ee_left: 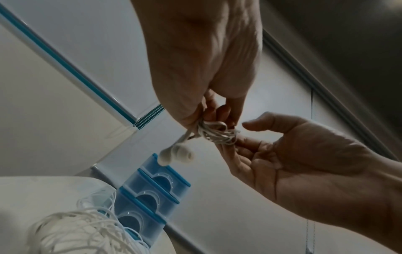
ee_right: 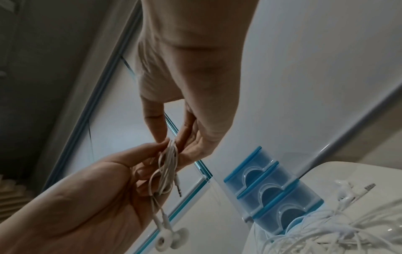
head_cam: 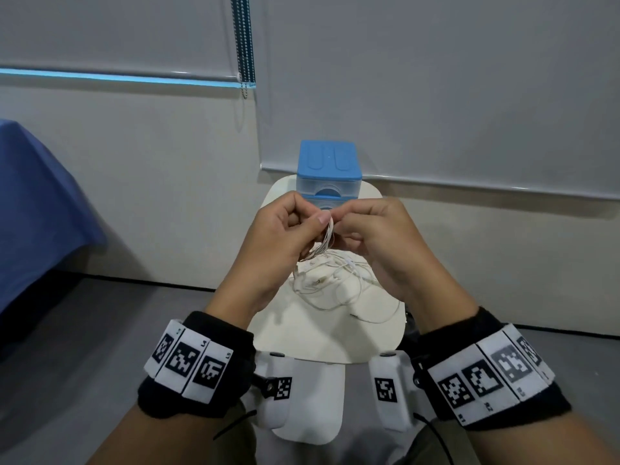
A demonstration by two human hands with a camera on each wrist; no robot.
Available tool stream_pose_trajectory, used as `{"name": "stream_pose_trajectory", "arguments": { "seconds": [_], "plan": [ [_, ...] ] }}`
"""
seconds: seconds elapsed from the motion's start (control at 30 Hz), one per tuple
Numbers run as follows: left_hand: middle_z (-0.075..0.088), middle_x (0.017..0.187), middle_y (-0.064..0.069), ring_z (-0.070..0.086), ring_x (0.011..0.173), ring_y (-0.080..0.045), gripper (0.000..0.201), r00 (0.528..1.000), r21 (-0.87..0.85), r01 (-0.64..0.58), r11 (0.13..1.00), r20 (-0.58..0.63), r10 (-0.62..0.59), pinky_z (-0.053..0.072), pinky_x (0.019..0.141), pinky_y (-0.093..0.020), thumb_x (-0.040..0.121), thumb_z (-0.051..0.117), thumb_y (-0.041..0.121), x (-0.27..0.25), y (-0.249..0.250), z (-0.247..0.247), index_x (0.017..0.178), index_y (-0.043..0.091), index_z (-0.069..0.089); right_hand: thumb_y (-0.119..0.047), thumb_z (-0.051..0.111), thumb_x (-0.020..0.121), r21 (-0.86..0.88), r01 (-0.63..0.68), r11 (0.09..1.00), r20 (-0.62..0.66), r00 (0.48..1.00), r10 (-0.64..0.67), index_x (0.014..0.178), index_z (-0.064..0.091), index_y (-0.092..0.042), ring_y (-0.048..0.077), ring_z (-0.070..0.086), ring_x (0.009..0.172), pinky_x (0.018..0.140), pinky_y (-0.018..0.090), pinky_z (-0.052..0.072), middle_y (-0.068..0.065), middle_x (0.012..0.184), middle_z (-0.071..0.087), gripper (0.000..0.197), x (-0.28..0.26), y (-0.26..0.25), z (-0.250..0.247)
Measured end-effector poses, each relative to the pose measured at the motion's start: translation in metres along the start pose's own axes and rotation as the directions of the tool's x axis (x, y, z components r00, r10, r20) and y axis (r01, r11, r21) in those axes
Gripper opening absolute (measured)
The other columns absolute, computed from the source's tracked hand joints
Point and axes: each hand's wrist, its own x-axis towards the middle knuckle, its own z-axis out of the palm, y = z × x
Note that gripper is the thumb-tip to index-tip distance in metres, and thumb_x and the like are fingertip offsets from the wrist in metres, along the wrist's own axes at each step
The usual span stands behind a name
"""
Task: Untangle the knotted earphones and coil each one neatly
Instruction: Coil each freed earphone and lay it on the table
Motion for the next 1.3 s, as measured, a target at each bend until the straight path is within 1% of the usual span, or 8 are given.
{"name": "stream_pose_trajectory", "arguments": {
  "seconds": [0.23, 0.33, 0.53, 0.67, 0.83, 0.93, 1.03, 1.3],
  "plan": [
    [0.063, 0.071, -0.007, 0.047, 0.054, -0.01, 0.013, 0.999, -0.024, -0.035, 0.999, -0.009, 0.035, 0.038, 0.055, -0.024, 0.097, 0.067, 0.004, 0.005, -0.008, 0.005, 0.087, 0.005, 0.059, 0.005, 0.074, 0.086, 0.034, -0.044, 0.998, 0.015, 0.999, 0.043, 0.093, 0.071, 0.008, 0.03, 0.071, 0.084, 0.085, 0.037, 0.058, 0.033, 0.093, 0.072, 0.008, 0.003, 0.012, -0.007],
    [0.065, 0.077, -0.009, 0.056, 0.064, -0.018, 0.009, 0.997, -0.134, 0.009, 0.991, 0.082, 0.003, 0.038, 0.061, -0.031, 0.091, 0.068, 0.011, 0.008, -0.009, 0.001, 0.099, 0.011, 0.065, 0.001, 0.071, 0.09, 0.031, -0.092, 0.995, 0.05, 0.995, 0.09, 0.092, 0.07, -0.002, 0.019, 0.065, 0.073, 0.07, 0.028, 0.046, 0.016, 0.076, 0.071, 0.004, 0.004, 0.009, -0.009],
    [0.068, 0.087, -0.01, 0.057, 0.075, -0.015, 0.013, 0.987, -0.012, 0.009, 1.0, 0.163, -0.007, 0.043, 0.062, -0.025, 0.101, 0.062, 0.01, 0.013, -0.004, -0.002, 0.095, 0.01, 0.073, 0.002, 0.071, 0.08, 0.213, -0.235, 0.948, 0.189, 0.962, 0.196, 0.112, 0.046, -0.019, 0.015, 0.06, 0.07, 0.069, 0.033, 0.037, 0.003, 0.08, 0.067, 0.046, 0.004, -0.003, -0.015],
    [0.068, 0.079, -0.005, 0.06, 0.065, -0.009, 0.014, 0.991, 0.117, 0.006, 0.993, 0.131, -0.021, 0.051, 0.064, -0.025, 0.103, 0.06, 0.011, 0.014, 0.0, 0.0, 0.095, 0.002, 0.068, -0.005, 0.077, 0.081, -0.253, -0.026, 0.967, 0.136, 0.989, 0.062, 0.111, 0.046, -0.021, 0.024, 0.063, 0.072, 0.078, 0.052, 0.053, 0.009, 0.076, 0.062, 0.046, 0.002, -0.009, -0.014],
    [0.063, 0.077, -0.004, 0.06, 0.055, -0.012, 0.016, 0.997, 0.234, 0.037, 0.971, 0.053, -0.051, 0.055, 0.069, -0.039, 0.102, 0.062, 0.02, 0.018, -0.002, 0.005, 0.095, 0.007, 0.068, -0.006, 0.063, 0.09, -0.757, 0.192, 0.625, 0.124, 0.981, -0.151, 0.109, 0.047, -0.03, 0.029, 0.063, 0.074, 0.061, 0.039, 0.05, 0.007, 0.081, 0.07, 0.034, 0.004, -0.017, -0.008],
    [0.061, 0.073, -0.004, 0.061, 0.055, -0.014, 0.016, 0.998, 0.289, 0.051, 0.956, 0.021, -0.059, 0.059, 0.068, -0.042, 0.1, 0.064, 0.021, 0.02, -0.003, 0.007, 0.092, 0.008, 0.068, -0.008, 0.058, 0.088, -0.853, 0.199, 0.482, 0.123, 0.975, -0.185, 0.111, 0.049, -0.03, 0.026, 0.06, 0.081, 0.067, 0.04, 0.052, 0.004, 0.085, 0.063, 0.033, 0.004, -0.018, -0.003],
    [0.056, 0.069, -0.004, 0.056, 0.059, -0.017, 0.014, 0.998, 0.336, 0.058, 0.94, 0.004, -0.063, 0.051, 0.053, -0.023, 0.1, 0.065, 0.018, 0.022, -0.003, 0.009, 0.09, 0.007, 0.068, -0.008, 0.054, 0.085, -0.893, 0.203, 0.401, 0.125, 0.969, -0.213, 0.11, 0.052, -0.027, 0.028, 0.058, 0.081, 0.062, 0.038, 0.047, 0.004, 0.083, 0.06, 0.032, 0.003, -0.022, -0.001],
    [0.042, 0.063, 0.001, 0.035, 0.055, -0.012, 0.022, 0.977, 0.23, 0.128, 0.965, 0.137, -0.163, 0.042, 0.054, -0.025, 0.103, 0.057, 0.014, 0.024, 0.009, -0.008, 0.086, 0.001, 0.061, -0.009, 0.062, 0.085, -0.893, 0.252, 0.374, 0.117, 0.93, -0.347, 0.091, 0.07, -0.026, 0.023, 0.064, 0.085, 0.08, 0.042, 0.051, -0.008, 0.081, 0.071, 0.02, 0.007, -0.026, -0.014]
  ]
}}
